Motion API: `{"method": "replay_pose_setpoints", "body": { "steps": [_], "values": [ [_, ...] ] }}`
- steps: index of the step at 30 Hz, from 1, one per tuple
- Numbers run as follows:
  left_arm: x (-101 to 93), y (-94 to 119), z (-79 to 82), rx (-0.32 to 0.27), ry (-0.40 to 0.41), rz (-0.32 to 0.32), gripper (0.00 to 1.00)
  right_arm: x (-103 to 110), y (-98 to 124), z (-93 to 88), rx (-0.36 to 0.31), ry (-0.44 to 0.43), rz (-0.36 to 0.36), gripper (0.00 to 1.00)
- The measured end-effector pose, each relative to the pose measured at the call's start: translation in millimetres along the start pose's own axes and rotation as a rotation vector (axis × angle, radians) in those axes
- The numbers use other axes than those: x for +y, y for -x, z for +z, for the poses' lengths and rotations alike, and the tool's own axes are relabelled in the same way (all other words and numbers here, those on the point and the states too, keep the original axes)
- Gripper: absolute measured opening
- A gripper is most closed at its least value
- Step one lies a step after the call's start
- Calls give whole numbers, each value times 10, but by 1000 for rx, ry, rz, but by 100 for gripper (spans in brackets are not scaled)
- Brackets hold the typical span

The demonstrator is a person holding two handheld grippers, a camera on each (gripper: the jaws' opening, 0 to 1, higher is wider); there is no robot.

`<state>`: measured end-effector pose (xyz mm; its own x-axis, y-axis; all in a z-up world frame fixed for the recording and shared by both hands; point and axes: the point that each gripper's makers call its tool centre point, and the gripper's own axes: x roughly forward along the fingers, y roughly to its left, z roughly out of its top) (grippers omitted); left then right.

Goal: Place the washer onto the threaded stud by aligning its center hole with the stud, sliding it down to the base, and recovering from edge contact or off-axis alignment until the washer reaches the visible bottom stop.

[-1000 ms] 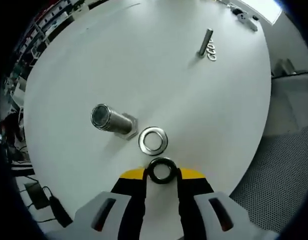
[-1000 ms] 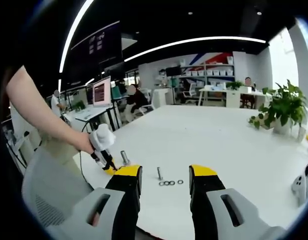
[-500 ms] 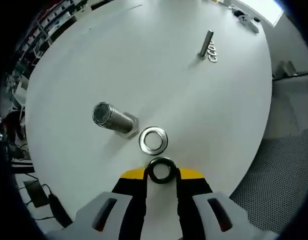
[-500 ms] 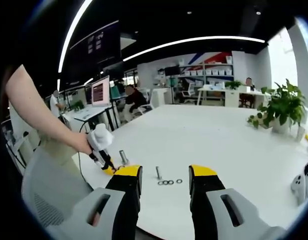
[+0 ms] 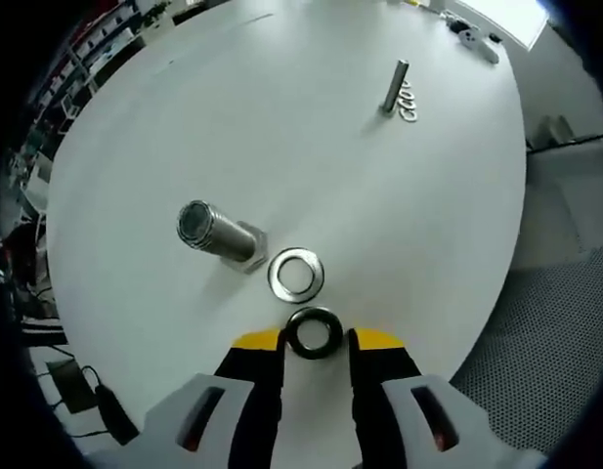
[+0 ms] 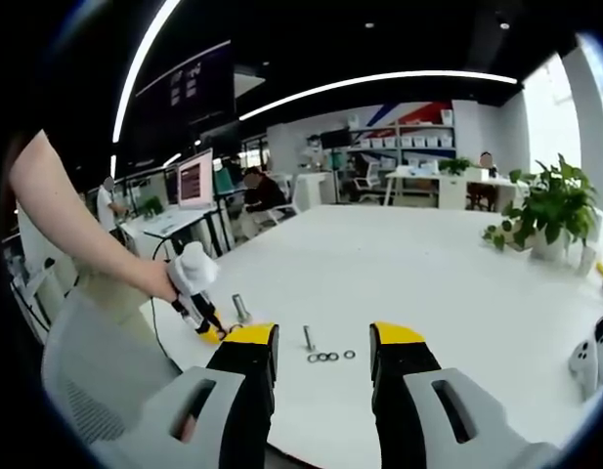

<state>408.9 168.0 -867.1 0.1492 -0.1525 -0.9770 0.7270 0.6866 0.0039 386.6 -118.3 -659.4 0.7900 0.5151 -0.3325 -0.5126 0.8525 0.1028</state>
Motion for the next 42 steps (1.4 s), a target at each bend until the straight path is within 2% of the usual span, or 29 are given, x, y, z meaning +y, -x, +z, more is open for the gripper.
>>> {"method": "replay_pose_setpoints", "body": {
  "steps": [2, 9, 10, 11, 12, 24, 31, 39, 42],
  "values": [
    [13, 3, 27, -9, 15, 8, 29, -2, -1, -4, 2, 0, 0, 40],
    [23, -1, 25, 11, 10, 3, 28, 3, -1, 0, 1, 2, 2, 40],
    [25, 2, 20, 15, 3, 6, 20, 3, 0, 0, 1, 2, 2, 40],
    [-28, -26, 72, -12, -38, -26, 21, -2, 2, -1, 1, 2, 0, 40],
    [-4, 0, 25, 5, 16, 0, 20, -4, 4, -1, 0, 1, -1, 40],
    [33, 5, -6, -1, 33, 7, 19, -12, 7, -6, -1, -4, -2, 39],
    [23, 46, -94, 3, -18, 9, 18, -6, 4, -4, -1, -4, 3, 39],
    [75, 181, -50, -30, -32, 24, 18, 3, 1, -9, 2, -4, 6, 39],
    [82, 171, -40, -38, -32, 31, 18, 7, -3, -10, 3, -1, 9, 39]
  ]
}}
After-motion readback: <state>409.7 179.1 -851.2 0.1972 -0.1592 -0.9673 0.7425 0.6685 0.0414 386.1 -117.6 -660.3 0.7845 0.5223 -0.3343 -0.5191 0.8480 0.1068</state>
